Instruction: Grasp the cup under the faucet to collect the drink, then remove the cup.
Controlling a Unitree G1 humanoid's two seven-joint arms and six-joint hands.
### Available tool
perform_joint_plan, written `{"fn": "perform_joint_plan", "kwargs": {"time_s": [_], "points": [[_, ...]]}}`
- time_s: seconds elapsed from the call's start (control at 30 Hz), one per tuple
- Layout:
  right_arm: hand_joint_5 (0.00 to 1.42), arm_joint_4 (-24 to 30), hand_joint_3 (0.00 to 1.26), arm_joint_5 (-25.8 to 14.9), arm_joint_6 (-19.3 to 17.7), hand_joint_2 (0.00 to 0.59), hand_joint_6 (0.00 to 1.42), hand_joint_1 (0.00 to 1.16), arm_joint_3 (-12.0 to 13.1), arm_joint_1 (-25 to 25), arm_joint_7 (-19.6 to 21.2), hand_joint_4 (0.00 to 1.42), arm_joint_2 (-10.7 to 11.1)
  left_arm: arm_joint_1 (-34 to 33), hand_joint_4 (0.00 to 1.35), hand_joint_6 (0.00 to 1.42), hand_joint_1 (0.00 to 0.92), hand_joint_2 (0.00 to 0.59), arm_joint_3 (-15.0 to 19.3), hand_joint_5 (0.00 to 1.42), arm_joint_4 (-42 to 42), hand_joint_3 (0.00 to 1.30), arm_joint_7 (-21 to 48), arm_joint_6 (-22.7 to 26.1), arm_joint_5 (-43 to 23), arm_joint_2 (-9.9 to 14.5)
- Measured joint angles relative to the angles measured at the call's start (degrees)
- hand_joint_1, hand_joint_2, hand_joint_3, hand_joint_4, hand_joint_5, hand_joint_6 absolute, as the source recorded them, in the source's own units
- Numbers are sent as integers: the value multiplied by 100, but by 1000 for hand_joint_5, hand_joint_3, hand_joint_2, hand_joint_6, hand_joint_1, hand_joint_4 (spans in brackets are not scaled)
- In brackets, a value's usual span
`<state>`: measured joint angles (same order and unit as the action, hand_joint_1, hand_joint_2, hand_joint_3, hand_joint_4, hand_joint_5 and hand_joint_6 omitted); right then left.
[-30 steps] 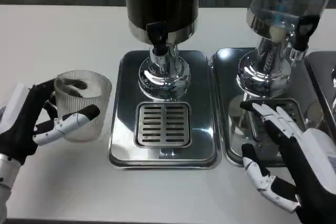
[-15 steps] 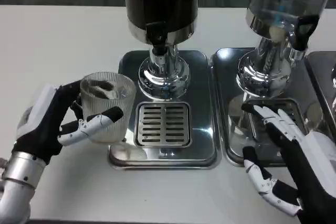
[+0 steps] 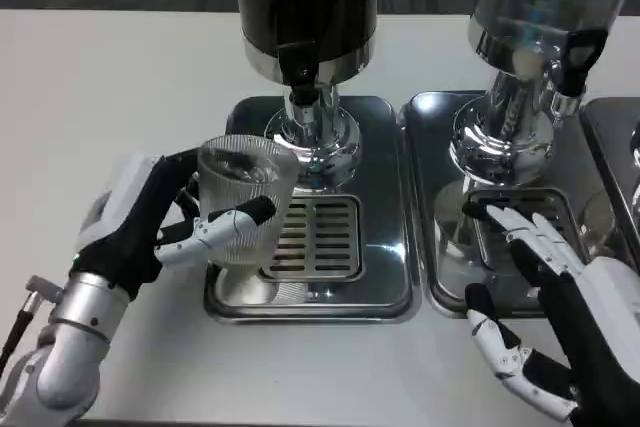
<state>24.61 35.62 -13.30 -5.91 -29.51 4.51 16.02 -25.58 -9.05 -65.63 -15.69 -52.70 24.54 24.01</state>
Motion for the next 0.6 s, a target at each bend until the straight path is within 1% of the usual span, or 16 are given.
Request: {"fn": "perform_joint_plan", "kwargs": {"time_s": [0.23, 0.6], "points": [[50, 70, 156, 8, 0, 511, 177, 505, 18, -92, 0, 109, -3, -129, 565, 927, 226, 133, -109, 801, -175, 519, 0, 199, 65, -211], [50, 100, 156, 40, 9, 511, 177, 498, 4, -126, -1, 109, -54, -229, 555, 916, 226, 134, -158, 799, -304, 513, 1, 286, 76, -351]]}}
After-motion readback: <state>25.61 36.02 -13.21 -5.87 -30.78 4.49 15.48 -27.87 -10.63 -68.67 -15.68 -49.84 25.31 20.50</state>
